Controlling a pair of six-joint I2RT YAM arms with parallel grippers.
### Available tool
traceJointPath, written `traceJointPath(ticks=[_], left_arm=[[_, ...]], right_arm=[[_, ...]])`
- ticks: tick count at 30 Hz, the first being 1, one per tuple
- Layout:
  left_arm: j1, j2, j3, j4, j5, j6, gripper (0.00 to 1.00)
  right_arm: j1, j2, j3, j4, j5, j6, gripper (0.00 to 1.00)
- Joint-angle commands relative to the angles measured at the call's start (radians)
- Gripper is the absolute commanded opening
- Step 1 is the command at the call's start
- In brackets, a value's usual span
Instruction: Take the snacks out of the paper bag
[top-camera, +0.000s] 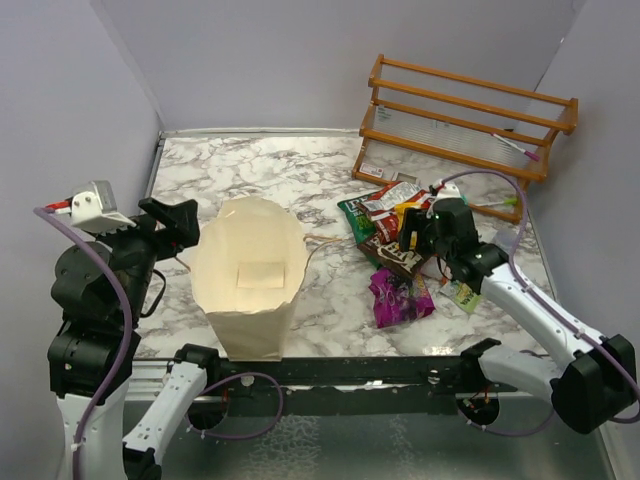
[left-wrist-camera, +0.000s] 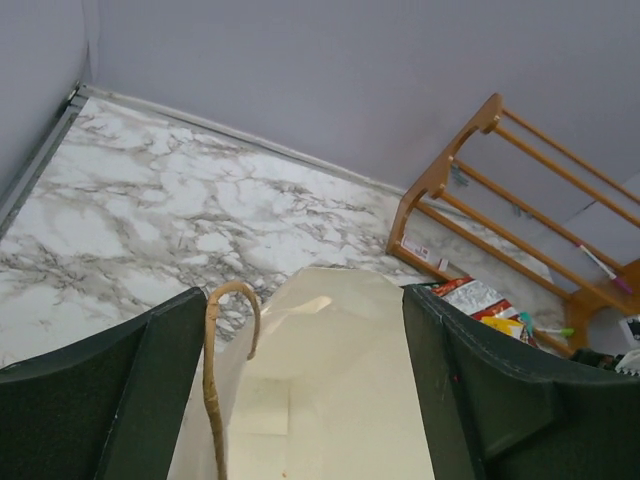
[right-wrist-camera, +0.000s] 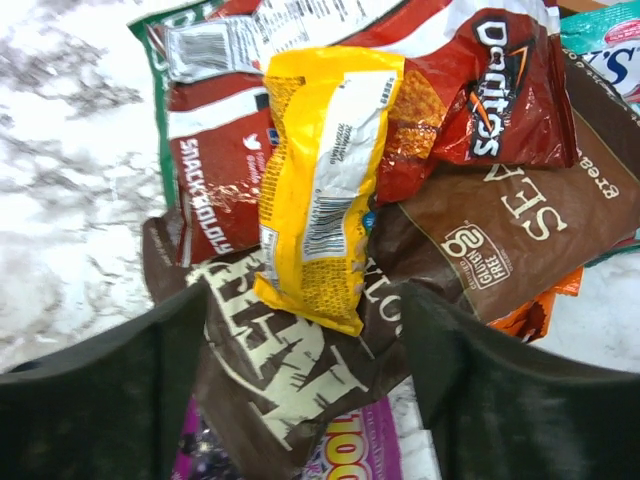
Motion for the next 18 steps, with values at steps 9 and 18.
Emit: traceJointPath(ticks=[9,18], left_arm=[[0.0,0.074,0.253,-0.047,0.008,0.046,0.99],[-0.001,0.113,0.467,-0.013,-0.029,0.087,0.99]], right_arm=[[-0.002,-0.271,0.177,-0.006,0.044,-0.028,0.99],[-0.002,-0.378,0.493,-0.086,-0.062,-0.197,0.99]])
